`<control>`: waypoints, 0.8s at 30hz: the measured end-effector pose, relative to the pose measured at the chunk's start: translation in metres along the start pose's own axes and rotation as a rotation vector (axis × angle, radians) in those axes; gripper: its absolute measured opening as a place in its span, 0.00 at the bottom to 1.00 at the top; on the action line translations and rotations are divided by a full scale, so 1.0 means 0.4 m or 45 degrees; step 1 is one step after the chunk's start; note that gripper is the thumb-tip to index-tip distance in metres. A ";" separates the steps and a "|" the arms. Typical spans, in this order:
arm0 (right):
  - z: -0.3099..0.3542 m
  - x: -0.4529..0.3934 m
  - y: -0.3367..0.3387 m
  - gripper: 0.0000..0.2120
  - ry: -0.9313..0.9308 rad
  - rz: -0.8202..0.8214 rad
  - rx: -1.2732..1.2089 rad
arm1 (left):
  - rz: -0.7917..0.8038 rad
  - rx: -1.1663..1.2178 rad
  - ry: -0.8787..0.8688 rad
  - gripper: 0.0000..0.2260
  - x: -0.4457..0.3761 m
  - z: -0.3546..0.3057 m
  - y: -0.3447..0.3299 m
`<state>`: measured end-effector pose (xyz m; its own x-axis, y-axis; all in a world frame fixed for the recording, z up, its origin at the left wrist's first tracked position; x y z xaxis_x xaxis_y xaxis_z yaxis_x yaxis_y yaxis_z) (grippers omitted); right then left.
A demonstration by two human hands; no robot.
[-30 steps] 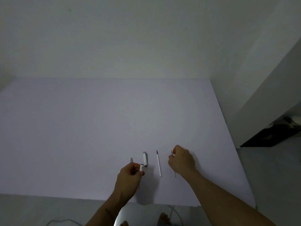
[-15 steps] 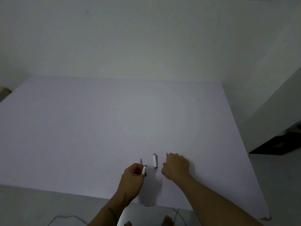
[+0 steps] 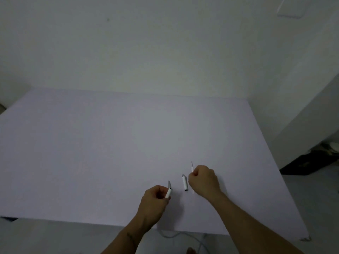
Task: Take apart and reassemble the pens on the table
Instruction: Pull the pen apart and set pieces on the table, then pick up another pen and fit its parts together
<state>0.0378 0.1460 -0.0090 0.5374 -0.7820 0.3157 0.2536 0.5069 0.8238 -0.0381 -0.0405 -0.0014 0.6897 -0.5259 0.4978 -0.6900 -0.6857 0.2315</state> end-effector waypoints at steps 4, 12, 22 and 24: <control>0.073 0.048 0.036 0.05 0.059 -0.059 -0.325 | 0.048 0.005 -0.047 0.07 0.000 0.000 0.031; 0.140 0.129 -0.008 0.05 0.106 -0.100 -0.699 | 0.115 0.034 -0.094 0.10 0.007 0.020 0.090; 0.163 0.172 -0.048 0.05 0.098 -0.054 -0.782 | 0.161 0.070 -0.122 0.09 0.007 0.030 0.124; 0.168 0.176 -0.056 0.05 0.082 0.004 -0.750 | 0.175 0.096 -0.132 0.09 0.008 0.029 0.123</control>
<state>0.0158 0.0550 0.0263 0.5822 -0.7658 0.2731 0.6458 0.6396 0.4169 -0.0673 -0.0816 0.0020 0.6118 -0.6636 0.4305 -0.7636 -0.6376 0.1023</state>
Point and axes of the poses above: each hand's wrist, its own x-axis away from the middle knuckle, its own y-axis out of the back of the hand, z = x × y, the point moved 4 cm from there along -x, towards the middle knuckle, and after that the axes turned 5 degrees about x, right-handed, at the moved point
